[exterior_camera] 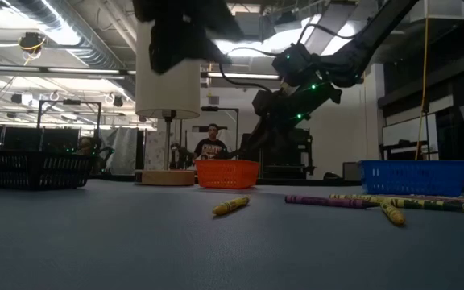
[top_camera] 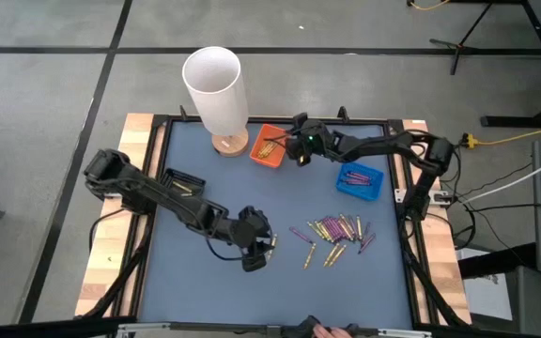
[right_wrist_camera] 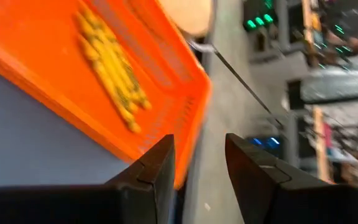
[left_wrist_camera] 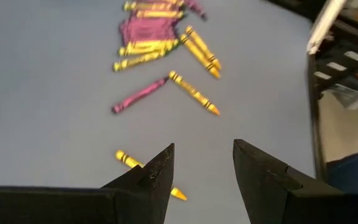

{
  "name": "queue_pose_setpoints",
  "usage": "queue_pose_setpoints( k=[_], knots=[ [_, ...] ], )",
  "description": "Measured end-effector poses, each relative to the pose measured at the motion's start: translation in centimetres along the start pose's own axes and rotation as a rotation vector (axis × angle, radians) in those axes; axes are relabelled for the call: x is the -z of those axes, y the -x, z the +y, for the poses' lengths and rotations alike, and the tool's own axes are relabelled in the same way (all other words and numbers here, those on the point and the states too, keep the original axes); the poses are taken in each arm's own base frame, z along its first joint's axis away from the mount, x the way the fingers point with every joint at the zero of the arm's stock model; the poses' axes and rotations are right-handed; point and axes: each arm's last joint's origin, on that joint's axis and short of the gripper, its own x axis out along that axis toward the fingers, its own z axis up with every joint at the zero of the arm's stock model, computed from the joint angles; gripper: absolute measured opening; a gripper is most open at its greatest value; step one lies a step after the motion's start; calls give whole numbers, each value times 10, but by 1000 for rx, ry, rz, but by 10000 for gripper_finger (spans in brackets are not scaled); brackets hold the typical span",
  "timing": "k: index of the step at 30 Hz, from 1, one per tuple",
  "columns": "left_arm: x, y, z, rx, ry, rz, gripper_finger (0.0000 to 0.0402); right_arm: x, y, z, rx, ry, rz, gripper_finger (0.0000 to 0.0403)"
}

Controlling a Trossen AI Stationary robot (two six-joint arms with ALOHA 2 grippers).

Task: Sort crayons
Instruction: Put the yellow crayon into the orange basket

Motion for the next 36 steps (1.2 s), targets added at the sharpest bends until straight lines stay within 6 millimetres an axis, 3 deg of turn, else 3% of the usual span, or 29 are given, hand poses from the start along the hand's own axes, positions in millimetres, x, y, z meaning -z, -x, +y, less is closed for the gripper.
queue_pose_setpoints(
  k=[6,14,23,29,36],
  knots=[
    [13,-21,4,-69,100,30,149,-11,20,-9,76,57,94,136],
    [30,-47,12,-185,139,34,149,-26,57,-35,192,57,56,136],
    [54,-82,19,-219,129,70,149,-28,94,-62,336,2,76,136],
    [64,-98,23,-247,124,49,149,-28,99,-65,348,-5,70,136],
    [65,-99,24,-263,116,42,149,-25,97,-58,269,28,104,136]
  ],
)
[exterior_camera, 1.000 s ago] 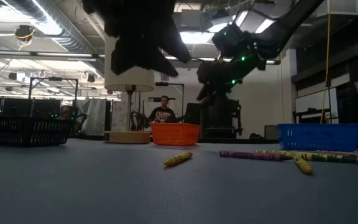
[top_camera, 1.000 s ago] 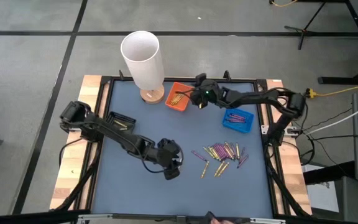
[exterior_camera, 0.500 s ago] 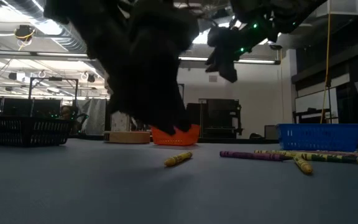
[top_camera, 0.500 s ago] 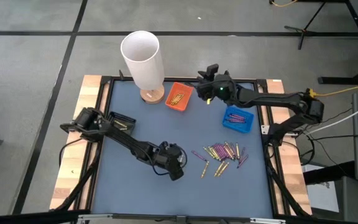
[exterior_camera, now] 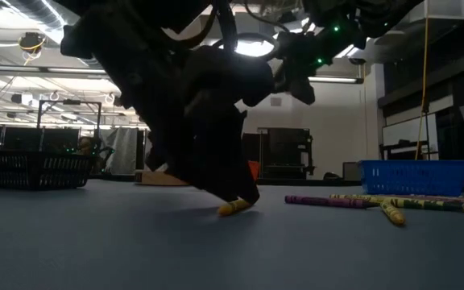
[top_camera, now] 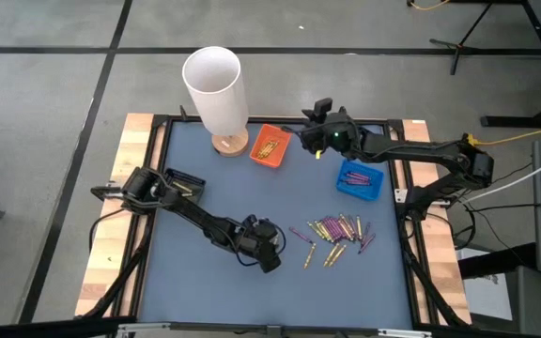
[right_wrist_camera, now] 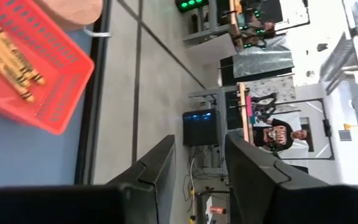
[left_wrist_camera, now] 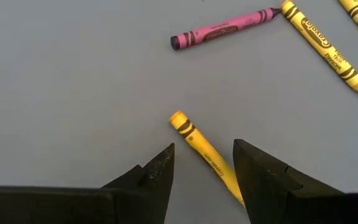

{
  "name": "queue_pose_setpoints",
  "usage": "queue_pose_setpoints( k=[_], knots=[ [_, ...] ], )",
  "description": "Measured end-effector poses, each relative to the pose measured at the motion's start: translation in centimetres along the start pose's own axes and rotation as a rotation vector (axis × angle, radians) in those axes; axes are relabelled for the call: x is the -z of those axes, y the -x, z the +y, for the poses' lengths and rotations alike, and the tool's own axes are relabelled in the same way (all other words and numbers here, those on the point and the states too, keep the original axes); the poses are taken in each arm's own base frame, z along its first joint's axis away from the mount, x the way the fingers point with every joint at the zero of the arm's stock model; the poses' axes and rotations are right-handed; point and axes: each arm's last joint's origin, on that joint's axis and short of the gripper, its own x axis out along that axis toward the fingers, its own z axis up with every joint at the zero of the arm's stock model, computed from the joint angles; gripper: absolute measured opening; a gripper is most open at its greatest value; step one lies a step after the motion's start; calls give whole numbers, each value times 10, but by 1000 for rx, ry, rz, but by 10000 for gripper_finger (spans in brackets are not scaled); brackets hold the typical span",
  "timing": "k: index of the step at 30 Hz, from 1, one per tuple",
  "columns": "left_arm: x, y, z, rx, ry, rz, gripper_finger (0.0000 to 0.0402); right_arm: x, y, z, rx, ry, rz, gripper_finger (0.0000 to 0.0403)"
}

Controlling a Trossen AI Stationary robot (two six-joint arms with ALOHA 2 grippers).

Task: Sort crayons
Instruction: Put the yellow crayon into the orange basket

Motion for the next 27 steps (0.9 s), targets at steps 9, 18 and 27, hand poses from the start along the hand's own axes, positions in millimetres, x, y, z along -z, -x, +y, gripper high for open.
queue_pose_setpoints(
  k=[9,18,27],
  knots=[
    [2,0,2,-25,-18,20,149,4,0,9,-85,-19,43,136],
    [4,1,4,-48,-33,42,141,6,1,12,-112,-22,58,136],
    [4,1,6,-58,-34,45,83,6,1,12,-113,-77,62,136]
  ],
)
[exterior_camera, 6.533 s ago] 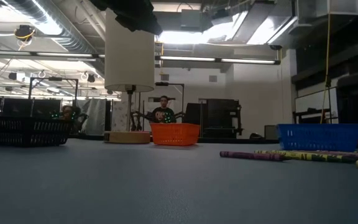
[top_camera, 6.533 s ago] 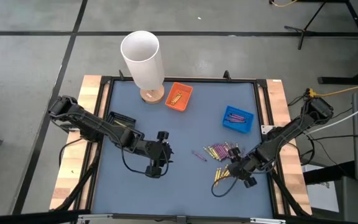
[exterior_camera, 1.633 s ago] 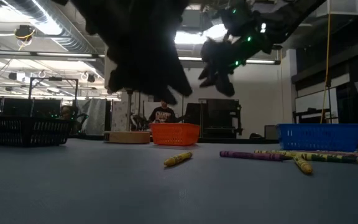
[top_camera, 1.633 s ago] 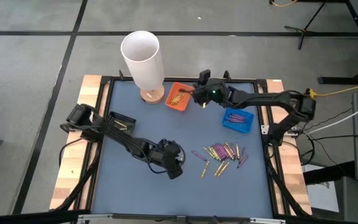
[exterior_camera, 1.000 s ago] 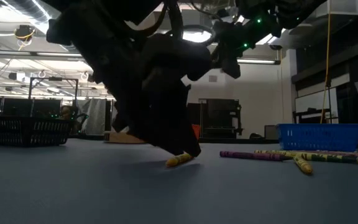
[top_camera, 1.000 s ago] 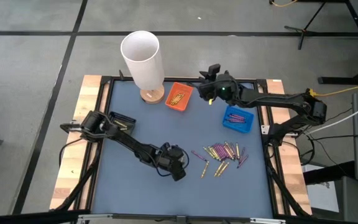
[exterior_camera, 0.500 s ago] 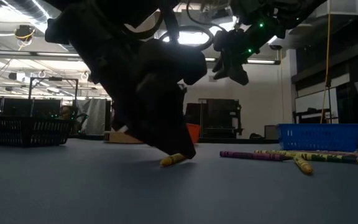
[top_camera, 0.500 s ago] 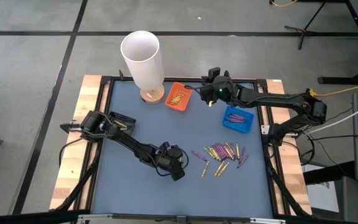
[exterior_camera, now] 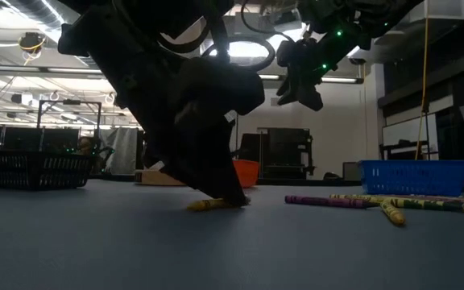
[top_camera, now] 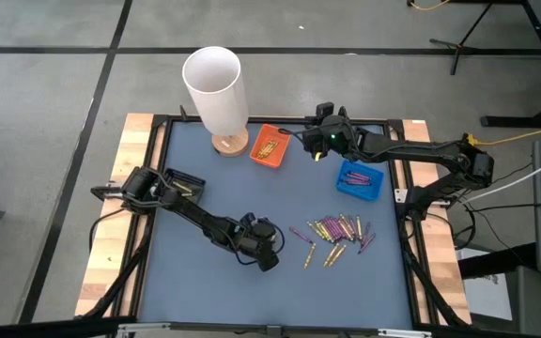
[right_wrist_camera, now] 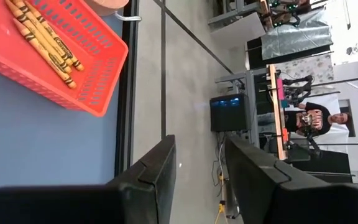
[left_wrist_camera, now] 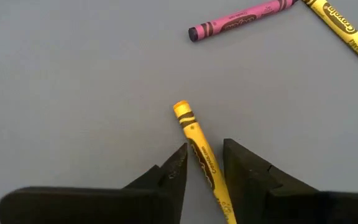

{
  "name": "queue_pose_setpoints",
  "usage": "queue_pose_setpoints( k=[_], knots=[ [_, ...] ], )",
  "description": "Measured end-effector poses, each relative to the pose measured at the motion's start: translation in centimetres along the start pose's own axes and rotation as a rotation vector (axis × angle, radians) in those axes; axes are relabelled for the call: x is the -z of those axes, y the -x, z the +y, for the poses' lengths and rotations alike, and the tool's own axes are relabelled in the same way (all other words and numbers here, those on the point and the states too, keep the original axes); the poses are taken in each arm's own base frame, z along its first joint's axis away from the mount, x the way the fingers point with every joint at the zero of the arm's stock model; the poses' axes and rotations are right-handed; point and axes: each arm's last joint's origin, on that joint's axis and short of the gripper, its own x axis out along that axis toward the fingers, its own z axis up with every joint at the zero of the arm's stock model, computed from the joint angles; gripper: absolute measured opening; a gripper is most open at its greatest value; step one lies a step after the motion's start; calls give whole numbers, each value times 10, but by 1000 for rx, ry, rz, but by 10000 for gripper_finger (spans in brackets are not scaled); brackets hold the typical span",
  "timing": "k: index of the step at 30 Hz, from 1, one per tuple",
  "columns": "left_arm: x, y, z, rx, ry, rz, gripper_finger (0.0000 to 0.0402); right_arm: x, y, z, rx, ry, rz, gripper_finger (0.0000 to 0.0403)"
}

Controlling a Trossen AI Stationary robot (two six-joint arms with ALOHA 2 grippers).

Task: Sort crayons
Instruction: Put the yellow crayon into the orange basket

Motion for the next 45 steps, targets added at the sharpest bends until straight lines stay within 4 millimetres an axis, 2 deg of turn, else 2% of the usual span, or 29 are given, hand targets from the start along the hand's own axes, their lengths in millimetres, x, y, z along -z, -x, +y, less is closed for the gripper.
queue_pose_setpoints(
  k=[14,20,32,39,45],
  knots=[
    [0,0,0,-5,0,-5,31,3,0,4,-40,24,26,136],
    [0,0,0,-7,-1,-8,8,3,0,4,-42,-16,28,136],
    [-2,2,0,-3,2,-12,5,1,0,6,-99,-21,-52,136],
    [-14,10,4,11,-13,-25,5,-1,0,7,-140,-78,-99,136],
    [-32,13,14,21,-5,-36,5,1,1,11,-185,-111,-91,136]
  ],
)
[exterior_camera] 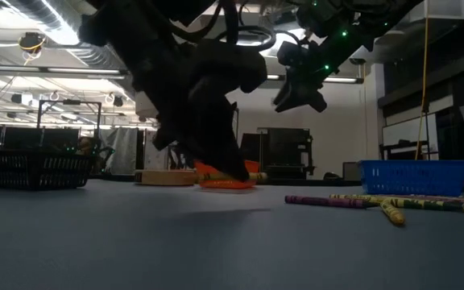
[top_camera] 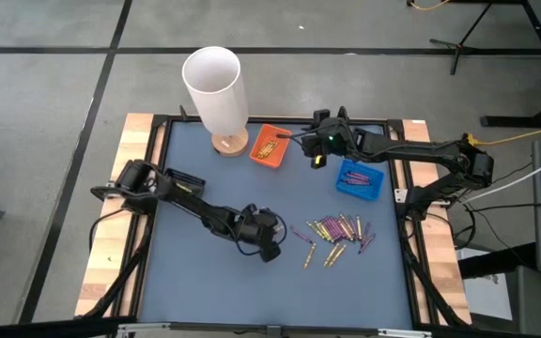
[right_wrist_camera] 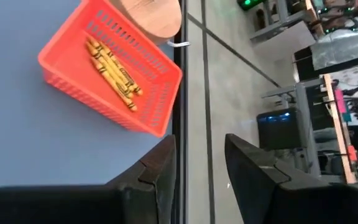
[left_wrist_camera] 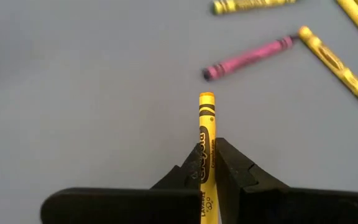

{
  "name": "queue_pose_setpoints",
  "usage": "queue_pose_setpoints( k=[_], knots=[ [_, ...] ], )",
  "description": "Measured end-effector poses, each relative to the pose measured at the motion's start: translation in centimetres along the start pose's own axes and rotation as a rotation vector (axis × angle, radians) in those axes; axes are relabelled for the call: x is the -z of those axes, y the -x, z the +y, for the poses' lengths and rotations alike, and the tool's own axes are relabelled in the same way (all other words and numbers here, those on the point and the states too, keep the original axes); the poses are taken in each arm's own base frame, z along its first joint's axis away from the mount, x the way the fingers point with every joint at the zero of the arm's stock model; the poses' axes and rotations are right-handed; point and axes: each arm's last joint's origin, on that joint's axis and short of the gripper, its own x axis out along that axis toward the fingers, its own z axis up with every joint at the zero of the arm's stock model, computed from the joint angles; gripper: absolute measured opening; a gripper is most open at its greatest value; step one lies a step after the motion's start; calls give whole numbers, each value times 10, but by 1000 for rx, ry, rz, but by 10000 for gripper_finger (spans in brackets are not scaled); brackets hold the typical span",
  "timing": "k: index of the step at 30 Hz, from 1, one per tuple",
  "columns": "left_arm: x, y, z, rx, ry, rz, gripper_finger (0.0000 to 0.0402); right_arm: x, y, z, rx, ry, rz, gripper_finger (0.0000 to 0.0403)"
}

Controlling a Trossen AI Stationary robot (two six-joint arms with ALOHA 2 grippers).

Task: Sort crayons
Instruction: Put the yellow crayon into the orange basket

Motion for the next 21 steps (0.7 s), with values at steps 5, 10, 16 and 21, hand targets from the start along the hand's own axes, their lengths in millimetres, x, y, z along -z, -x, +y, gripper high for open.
queue_pose_setpoints(
  k=[5,10,16,21],
  knots=[
    [-27,6,16,-33,-4,-79,5,4,0,3,-25,18,53,136],
    [-57,7,46,-148,-12,-167,5,8,0,5,-12,33,119,136],
    [-87,-1,93,-263,-13,-188,5,14,2,9,-42,52,200,136],
    [-106,-7,135,-351,47,-193,5,17,2,14,-97,-13,215,136]
  ],
)
